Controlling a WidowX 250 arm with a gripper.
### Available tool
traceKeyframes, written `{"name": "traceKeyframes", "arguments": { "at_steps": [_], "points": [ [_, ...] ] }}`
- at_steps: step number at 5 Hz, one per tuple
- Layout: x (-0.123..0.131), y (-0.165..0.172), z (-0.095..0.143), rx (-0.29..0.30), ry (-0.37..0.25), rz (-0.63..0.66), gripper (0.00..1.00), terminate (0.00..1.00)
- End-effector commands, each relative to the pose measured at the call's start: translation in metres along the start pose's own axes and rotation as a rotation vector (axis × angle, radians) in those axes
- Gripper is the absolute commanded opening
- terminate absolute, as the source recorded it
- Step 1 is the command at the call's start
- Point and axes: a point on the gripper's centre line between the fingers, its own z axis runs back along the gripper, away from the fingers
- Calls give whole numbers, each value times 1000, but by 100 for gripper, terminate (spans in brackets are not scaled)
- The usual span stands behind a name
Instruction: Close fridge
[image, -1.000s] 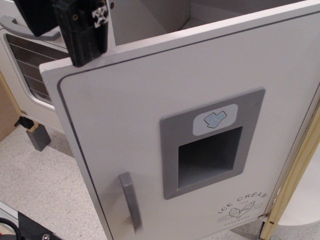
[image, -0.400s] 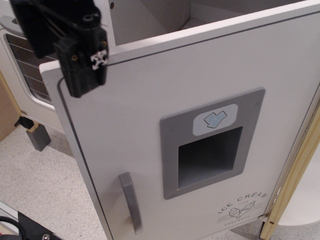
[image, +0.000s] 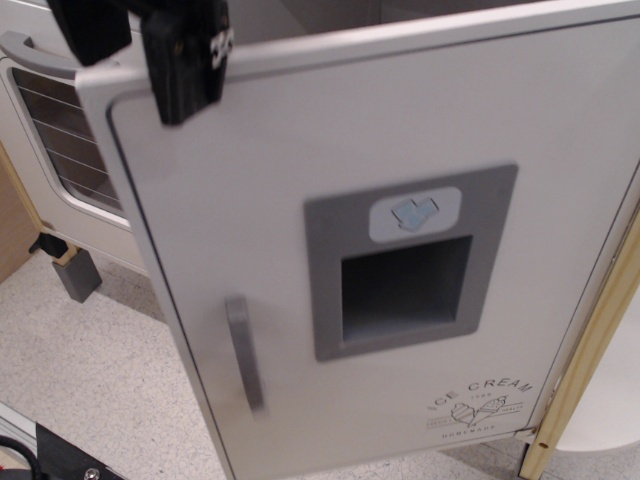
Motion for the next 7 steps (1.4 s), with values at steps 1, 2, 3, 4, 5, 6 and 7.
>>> {"name": "traceKeyframes", "arguments": {
  "at_steps": [1,2,3,4,5,6,7],
  "points": [
    [23,16,14,16,-62,84,100,0],
    [22,18,18,15,-69,105,100,0],
    [10,8,14,76,-86,109,100,0],
    [-10,-5,21,81,-117,72,100,0],
    [-26,-15,19,102,-131,61,100,0],
    [-33,-23,1,142,-100,75,100,0],
    [-38,-24,-23,127,-69,146,100,0]
  ]
}}
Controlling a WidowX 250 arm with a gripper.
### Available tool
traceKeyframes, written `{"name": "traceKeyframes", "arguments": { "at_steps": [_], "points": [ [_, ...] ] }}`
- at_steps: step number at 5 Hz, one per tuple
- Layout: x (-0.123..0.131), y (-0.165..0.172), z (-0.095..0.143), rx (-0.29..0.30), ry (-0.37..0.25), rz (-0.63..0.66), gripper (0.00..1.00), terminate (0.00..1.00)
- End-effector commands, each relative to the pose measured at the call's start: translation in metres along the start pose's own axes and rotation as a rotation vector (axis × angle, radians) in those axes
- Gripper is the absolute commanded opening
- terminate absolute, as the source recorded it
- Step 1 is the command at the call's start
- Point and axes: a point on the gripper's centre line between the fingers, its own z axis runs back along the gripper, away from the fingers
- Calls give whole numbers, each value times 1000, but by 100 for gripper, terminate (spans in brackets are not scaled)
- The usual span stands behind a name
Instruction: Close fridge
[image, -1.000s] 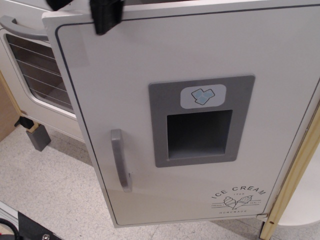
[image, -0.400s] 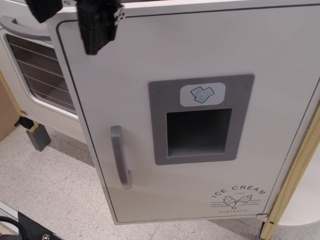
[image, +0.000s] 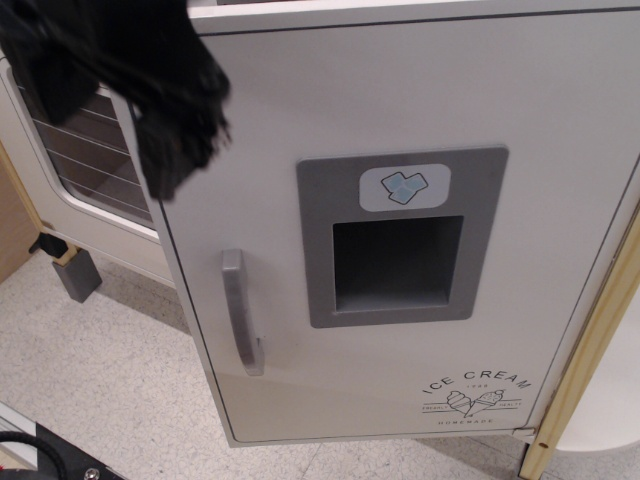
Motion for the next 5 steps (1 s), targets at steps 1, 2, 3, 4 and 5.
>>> {"name": "traceKeyframes", "arguments": {
  "at_steps": [1,2,3,4,5],
  "points": [
    [-6,0,-39,-19,28,138,100,0],
    [-5,1,-48,-42,12,159,100,0],
    [2,4,-56,-77,19,194,100,0],
    [21,11,-61,-143,-11,243,100,0],
    [37,13,-68,-157,-14,308,100,0]
  ]
}}
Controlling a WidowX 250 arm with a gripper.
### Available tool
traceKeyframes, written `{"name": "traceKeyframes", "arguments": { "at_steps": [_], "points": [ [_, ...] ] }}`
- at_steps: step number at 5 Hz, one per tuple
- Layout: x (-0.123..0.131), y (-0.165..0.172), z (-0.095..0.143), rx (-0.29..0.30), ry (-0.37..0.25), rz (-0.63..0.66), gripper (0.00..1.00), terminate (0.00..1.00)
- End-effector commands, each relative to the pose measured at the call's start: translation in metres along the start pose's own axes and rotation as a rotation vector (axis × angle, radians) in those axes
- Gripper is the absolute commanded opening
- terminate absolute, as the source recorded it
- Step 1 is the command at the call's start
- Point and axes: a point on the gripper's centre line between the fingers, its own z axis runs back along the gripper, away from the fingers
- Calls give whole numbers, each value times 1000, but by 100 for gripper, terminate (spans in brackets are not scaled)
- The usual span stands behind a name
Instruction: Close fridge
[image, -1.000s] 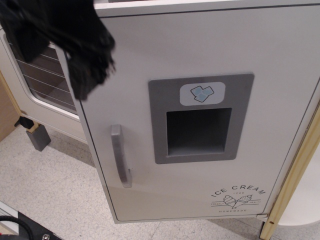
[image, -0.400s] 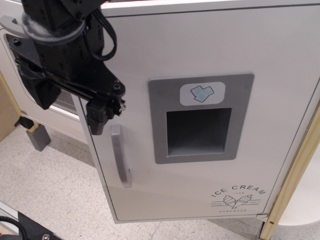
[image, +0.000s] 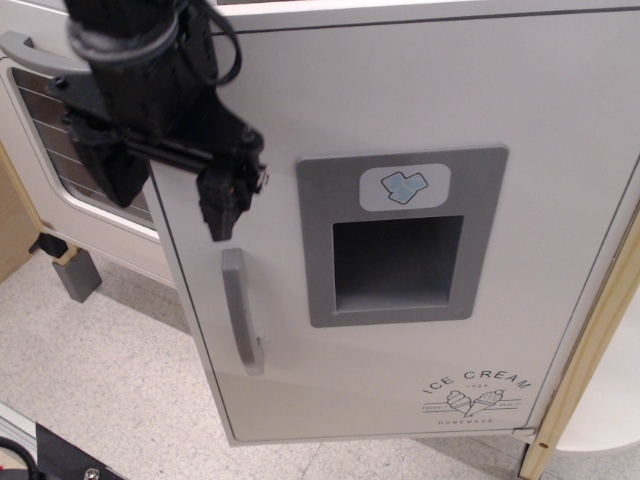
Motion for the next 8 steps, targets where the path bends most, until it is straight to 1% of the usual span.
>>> {"name": "traceKeyframes", "arguments": {
  "at_steps": [1,2,3,4,5,6,7,8],
  "points": [
    [39,3,-4,-26,-59,113,100,0],
    [53,2,-13,-11,-67,149,100,0],
    [70,4,-20,-11,-111,181,100,0],
    [84,7,-27,5,-140,207,100,0],
    [97,12,-29,8,-191,206,100,0],
    [111,20,-27,-24,-260,216,100,0],
    [121,24,-24,-19,-269,257,100,0],
    [125,25,-22,-19,-272,267,100,0]
  ]
}}
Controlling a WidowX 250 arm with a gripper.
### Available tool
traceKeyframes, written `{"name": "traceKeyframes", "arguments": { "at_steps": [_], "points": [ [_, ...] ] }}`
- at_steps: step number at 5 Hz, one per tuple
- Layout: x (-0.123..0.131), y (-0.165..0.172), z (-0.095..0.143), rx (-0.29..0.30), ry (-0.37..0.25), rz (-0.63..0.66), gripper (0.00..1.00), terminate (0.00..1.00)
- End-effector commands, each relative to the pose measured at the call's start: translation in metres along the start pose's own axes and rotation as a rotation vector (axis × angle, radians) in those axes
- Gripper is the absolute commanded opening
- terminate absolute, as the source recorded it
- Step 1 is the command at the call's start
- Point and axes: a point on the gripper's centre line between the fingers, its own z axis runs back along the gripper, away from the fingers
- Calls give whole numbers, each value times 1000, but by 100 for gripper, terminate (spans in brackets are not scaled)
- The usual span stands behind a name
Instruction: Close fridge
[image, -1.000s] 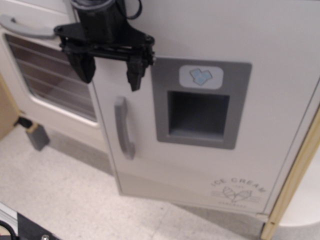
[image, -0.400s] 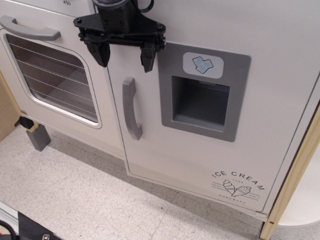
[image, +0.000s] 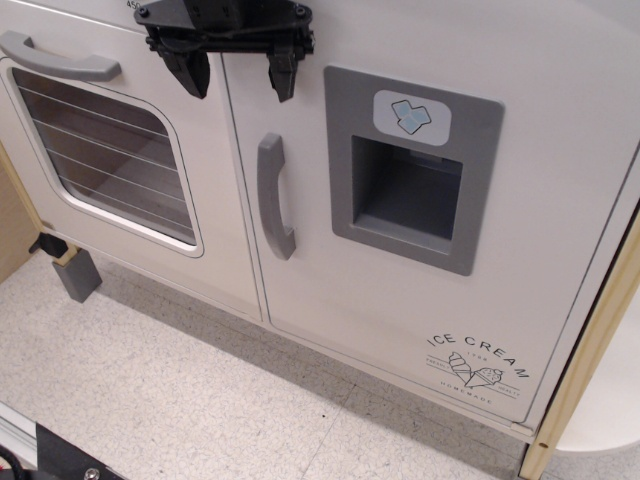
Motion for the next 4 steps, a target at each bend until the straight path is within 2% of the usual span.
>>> {"name": "traceKeyframes", "arguments": {
  "at_steps": [1,2,3,4],
  "points": [
    [2,8,17,5,-1,-12,100,0],
    [-20,13,24,138,122,-91,100,0],
    [-20,13,24,138,122,-91,100,0],
    [-20,13,24,138,122,-91,100,100]
  ]
}}
